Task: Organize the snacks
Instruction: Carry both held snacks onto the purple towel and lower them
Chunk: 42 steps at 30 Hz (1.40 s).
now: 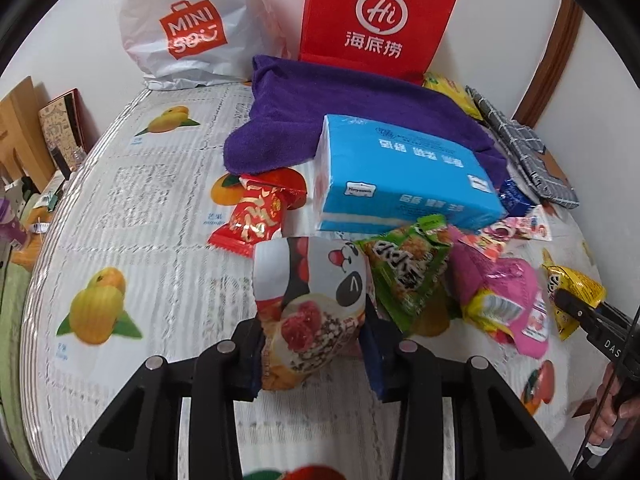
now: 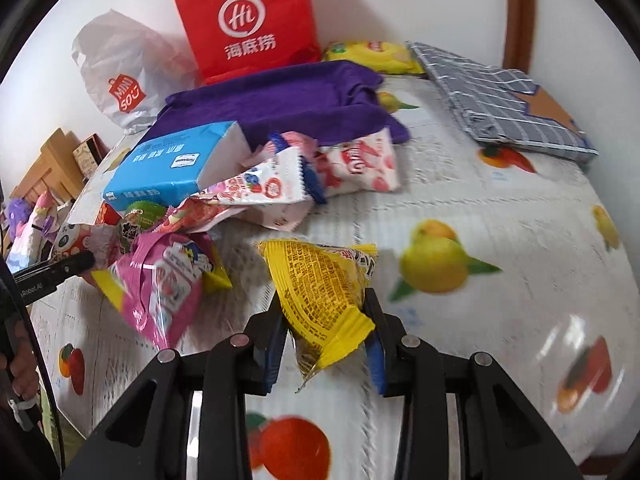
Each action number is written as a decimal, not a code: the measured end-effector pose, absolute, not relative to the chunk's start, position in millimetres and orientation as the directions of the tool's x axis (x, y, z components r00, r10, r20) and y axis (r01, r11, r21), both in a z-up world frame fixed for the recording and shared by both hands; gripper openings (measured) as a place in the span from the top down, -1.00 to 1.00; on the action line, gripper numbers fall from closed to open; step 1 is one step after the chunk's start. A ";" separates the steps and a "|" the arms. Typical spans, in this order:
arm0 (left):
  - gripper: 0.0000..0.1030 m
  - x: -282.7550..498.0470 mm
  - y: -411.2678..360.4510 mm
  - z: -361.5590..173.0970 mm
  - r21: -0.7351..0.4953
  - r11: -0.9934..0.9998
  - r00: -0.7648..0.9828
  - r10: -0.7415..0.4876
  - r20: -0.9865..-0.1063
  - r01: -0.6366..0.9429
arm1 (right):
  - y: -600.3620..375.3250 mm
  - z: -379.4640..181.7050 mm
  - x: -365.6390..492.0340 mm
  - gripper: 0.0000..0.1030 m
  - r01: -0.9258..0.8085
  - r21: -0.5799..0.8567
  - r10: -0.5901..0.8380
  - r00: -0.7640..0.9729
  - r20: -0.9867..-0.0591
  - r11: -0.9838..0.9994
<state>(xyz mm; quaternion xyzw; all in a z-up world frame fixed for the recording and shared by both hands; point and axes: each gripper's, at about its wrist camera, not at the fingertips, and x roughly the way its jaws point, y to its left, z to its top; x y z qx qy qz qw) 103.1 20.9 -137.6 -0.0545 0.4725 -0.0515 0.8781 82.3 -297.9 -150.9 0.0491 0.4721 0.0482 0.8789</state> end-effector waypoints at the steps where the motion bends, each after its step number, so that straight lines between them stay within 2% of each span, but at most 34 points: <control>1: 0.28 97.7 21.8 -133.7 -0.151 0.988 0.554 -0.147 -0.819 0.040 | -299.5 -148.2 78.6 0.32 -0.034 0.131 0.128 0.554 -0.822 0.991; 10: 0.28 77.6 11.0 -94.8 -0.139 0.988 0.606 -0.151 -0.781 0.067 | -302.4 -110.5 58.7 0.32 -0.026 0.114 0.106 0.615 -0.782 0.993; 20: 0.28 89.3 -12.1 -53.9 -0.126 0.987 0.646 -0.162 -0.746 0.102 | -297.0 -68.0 78.8 0.32 -0.039 0.125 0.119 0.661 -0.741 0.991; 31: 0.28 142.5 -22.3 -32.1 -0.127 0.984 0.659 -0.176 -0.731 0.122 | -280.3 -43.8 139.3 0.32 -0.055 0.126 0.130 0.674 -0.727 0.990; 42: 0.28 213.8 -21.1 -33.5 -0.092 0.989 0.653 -0.146 -0.743 0.117 | -264.6 -49.4 221.0 0.32 -0.073 0.134 0.148 0.662 -0.735 0.988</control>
